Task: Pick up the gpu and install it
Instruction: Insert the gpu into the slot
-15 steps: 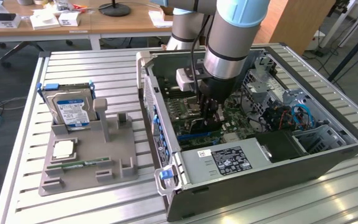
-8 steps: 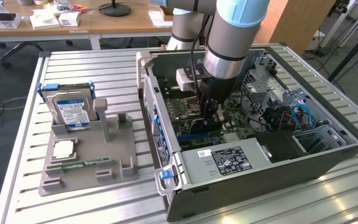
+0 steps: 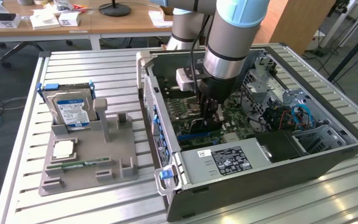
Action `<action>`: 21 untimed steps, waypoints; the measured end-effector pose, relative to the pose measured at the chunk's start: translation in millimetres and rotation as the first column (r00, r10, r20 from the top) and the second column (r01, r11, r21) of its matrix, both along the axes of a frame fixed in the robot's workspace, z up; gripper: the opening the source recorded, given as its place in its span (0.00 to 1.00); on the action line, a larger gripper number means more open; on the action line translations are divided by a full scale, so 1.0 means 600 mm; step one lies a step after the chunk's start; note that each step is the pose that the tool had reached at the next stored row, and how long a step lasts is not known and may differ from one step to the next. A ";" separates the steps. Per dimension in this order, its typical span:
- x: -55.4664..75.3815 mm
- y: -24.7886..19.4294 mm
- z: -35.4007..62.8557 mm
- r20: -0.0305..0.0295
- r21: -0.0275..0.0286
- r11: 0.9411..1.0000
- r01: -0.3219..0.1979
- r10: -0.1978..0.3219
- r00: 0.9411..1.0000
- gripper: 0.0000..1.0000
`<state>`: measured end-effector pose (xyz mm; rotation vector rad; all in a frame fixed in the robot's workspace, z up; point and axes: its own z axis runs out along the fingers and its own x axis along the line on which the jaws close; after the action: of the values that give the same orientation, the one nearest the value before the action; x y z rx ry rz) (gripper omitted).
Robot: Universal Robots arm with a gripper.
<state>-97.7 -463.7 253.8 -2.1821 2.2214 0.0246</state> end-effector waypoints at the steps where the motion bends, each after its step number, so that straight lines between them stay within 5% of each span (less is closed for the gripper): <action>1: 0.000 0.0000 0.000 0.000 0.000 1.000 0.002 -0.002 1.000 0.26; 21: 0.000 0.0020 -0.001 0.000 0.000 1.000 0.005 -0.005 1.000 0.26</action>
<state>-97.7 -462.5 253.1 -2.1765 2.2265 0.0245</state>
